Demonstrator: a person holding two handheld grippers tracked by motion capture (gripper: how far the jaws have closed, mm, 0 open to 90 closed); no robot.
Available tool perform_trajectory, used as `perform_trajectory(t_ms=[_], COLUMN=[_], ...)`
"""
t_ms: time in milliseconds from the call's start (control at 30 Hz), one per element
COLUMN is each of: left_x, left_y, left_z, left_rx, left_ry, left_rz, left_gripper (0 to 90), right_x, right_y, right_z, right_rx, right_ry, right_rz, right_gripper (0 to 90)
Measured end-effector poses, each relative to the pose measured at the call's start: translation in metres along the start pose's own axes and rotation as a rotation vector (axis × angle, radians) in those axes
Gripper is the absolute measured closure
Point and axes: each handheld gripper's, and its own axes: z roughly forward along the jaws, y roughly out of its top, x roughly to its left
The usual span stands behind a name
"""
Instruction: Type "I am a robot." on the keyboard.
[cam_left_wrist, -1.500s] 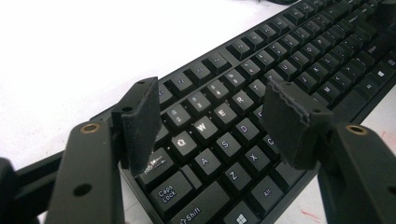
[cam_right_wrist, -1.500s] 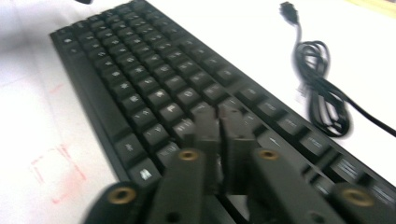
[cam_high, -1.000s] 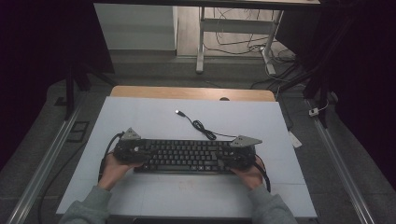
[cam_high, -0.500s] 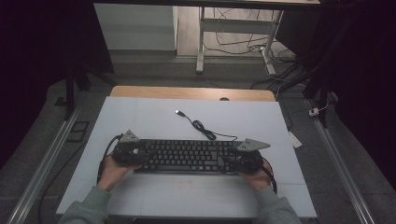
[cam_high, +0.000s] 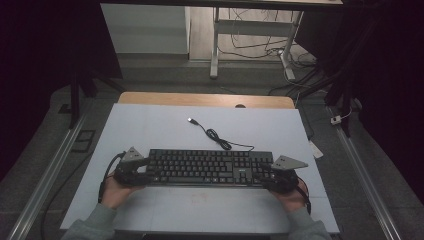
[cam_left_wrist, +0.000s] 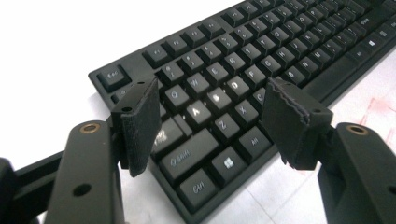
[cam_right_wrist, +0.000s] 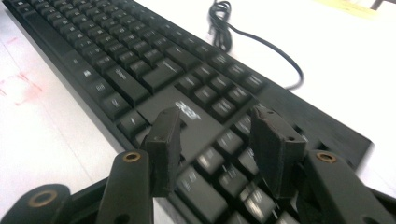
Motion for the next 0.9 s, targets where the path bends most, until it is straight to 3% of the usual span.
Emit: perform_trajectory(t_ms=[433, 567, 900], left_x=[-0.008, -0.009, -0.009], left_y=[-0.021, -0.023, -0.022], left_z=[-0.017, -0.017, -0.014], left_rx=[-0.012, -0.009, -0.006], left_ry=[-0.011, -0.012, -0.011], left_rz=[-0.01, -0.007, 0.002], left_gripper=[37.0, 37.0, 36.9], right_x=[-0.007, -0.011, -0.01], right_y=[-0.03, -0.034, -0.034], right_z=[-0.034, -0.038, -0.036], right_rx=[0.021, 0.022, 0.025], right_ry=[-0.051, -0.052, -0.054], right_rz=[0.02, 0.037, 0.021], right_gripper=[48.6, 47.2, 46.4])
